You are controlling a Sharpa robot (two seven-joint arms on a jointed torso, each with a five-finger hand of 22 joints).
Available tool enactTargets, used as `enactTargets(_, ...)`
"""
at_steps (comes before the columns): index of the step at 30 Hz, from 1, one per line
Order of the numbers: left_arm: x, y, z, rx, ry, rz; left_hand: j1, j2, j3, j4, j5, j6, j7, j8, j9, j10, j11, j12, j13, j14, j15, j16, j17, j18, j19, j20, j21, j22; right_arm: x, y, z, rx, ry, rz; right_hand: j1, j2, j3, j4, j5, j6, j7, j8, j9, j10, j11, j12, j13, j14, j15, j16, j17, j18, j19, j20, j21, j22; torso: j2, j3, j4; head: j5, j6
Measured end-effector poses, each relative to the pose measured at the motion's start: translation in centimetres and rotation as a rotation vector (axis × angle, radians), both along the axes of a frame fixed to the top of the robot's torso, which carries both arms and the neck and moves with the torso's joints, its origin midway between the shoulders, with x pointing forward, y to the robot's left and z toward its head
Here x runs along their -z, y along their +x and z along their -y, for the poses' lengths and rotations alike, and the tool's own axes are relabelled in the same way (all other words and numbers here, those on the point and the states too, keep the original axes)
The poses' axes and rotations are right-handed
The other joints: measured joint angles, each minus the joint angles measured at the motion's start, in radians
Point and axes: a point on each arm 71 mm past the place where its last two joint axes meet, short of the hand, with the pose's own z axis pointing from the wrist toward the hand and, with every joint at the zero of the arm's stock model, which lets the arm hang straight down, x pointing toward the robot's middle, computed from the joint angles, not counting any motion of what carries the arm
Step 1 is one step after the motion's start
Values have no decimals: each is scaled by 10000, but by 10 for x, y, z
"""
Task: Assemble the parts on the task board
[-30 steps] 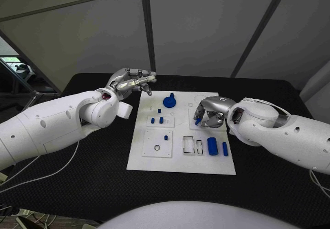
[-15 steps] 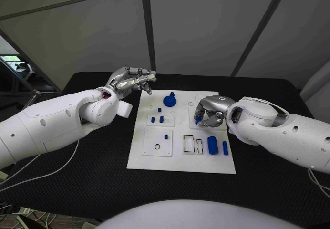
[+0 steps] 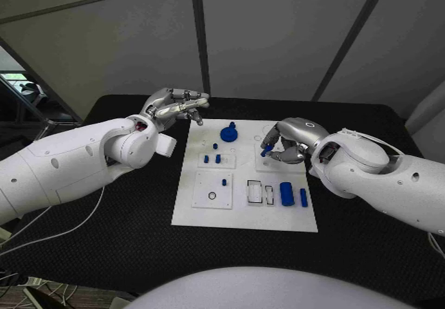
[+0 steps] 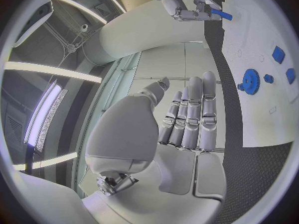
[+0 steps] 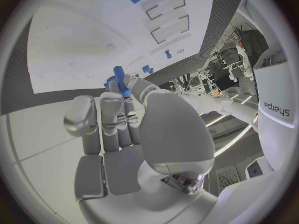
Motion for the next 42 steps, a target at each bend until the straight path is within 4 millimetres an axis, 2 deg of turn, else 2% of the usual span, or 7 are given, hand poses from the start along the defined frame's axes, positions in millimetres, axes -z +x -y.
enactTargets(9,0,0,1,56,-14,-18,79,79,0,0,0,0,0,0,0,0,0,66,0,0,0,0,-12,0,0,0,0,0,-17,-16,-23,-571,950,269,1,0,60,-63,105,-10,-5,-7,0,-2,2,-6,17,0,1,55,57,0,0,0,4,49,4,-1,1,13,31)
enactTargets(16,1,1,5,127,-50,-23,79,79,1,0,0,0,0,0,0,0,0,66,0,0,0,0,-11,0,0,0,0,1,-23,-30,-70,-1654,1745,61,4,-3,86,-89,163,-23,-14,-16,1,-20,19,-9,18,0,1,94,93,0,0,0,43,74,15,-2,10,195,-2)
enactTargets(20,1,1,7,157,-68,-25,79,79,1,0,0,0,0,0,0,0,0,66,0,0,0,0,-11,-1,0,0,0,2,-7,-40,-92,-2252,1782,-415,6,-4,86,-89,165,-58,-4,-18,7,-21,20,-43,17,0,1,93,92,0,-1,0,43,74,15,-2,14,306,-39)
enactTargets(22,1,1,9,179,-81,-25,79,79,1,0,0,0,0,0,0,0,0,66,0,0,0,0,-11,-1,0,0,0,2,1,-44,-99,-2442,1762,-652,19,8,86,-89,165,-64,16,-44,133,-22,21,-44,17,0,1,92,92,0,-1,0,43,74,15,-3,15,352,-55)
enactTargets(26,1,2,11,206,-98,-27,79,79,1,0,0,0,0,0,0,0,0,66,0,0,0,0,-11,0,0,0,0,2,19,-50,-111,-2758,1636,-1138,19,8,85,-89,165,-47,36,-55,136,-23,22,-44,15,0,1,91,92,0,-1,0,43,74,16,-3,16,479,-101)
enactTargets(34,2,3,10,152,-88,-17,79,79,1,0,0,0,0,0,0,0,0,66,0,0,0,0,-21,0,0,0,0,-8,34,-54,-119,-3065,1301,-1580,59,44,85,-89,159,-63,54,-104,187,-42,42,-102,6,0,1,89,91,0,-1,0,42,70,21,10,6,623,-174)
enactTargets(42,2,4,9,104,-73,-14,80,80,1,0,0,0,0,0,9,0,0,116,0,-28,29,-6,-36,0,0,0,-2,-16,41,-54,-122,-3196,884,-1714,73,29,84,-89,154,-68,55,-132,182,-58,57,-105,4,0,1,88,69,-1,-1,1,43,34,21,10,-4,676,-215)
